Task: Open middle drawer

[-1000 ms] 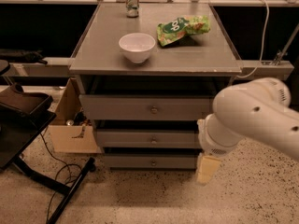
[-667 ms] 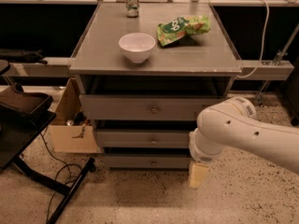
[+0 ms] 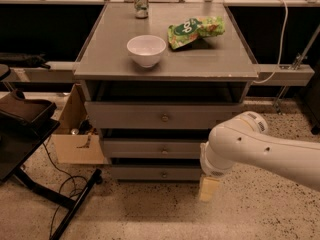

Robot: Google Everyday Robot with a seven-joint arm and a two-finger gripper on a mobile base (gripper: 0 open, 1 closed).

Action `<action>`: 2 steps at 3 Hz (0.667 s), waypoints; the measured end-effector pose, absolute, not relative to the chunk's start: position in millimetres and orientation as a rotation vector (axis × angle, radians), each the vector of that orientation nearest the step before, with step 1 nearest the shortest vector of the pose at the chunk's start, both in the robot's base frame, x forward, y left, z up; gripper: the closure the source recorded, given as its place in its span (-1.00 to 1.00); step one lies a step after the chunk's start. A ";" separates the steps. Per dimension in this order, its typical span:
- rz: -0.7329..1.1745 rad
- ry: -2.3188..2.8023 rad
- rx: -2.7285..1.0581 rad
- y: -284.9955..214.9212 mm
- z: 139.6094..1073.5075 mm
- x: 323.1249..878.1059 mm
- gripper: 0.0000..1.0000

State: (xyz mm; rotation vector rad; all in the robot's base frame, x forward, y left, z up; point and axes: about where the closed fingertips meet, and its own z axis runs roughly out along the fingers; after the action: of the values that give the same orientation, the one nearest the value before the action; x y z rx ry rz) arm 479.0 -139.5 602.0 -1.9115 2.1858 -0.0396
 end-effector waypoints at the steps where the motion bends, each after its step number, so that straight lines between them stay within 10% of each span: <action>1: -0.087 2.115 -1.882 -138.7 562.1 509.3 -1.00; 2: -0.169 2.070 -1.860 -138.0 527.2 550.7 -1.00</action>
Offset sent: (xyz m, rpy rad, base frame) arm 0.1310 0.0021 -0.1153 -0.0436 -0.2576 0.0191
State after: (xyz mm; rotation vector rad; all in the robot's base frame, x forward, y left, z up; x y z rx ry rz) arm 550.7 -138.0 527.2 -1.8598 2.0699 -0.1688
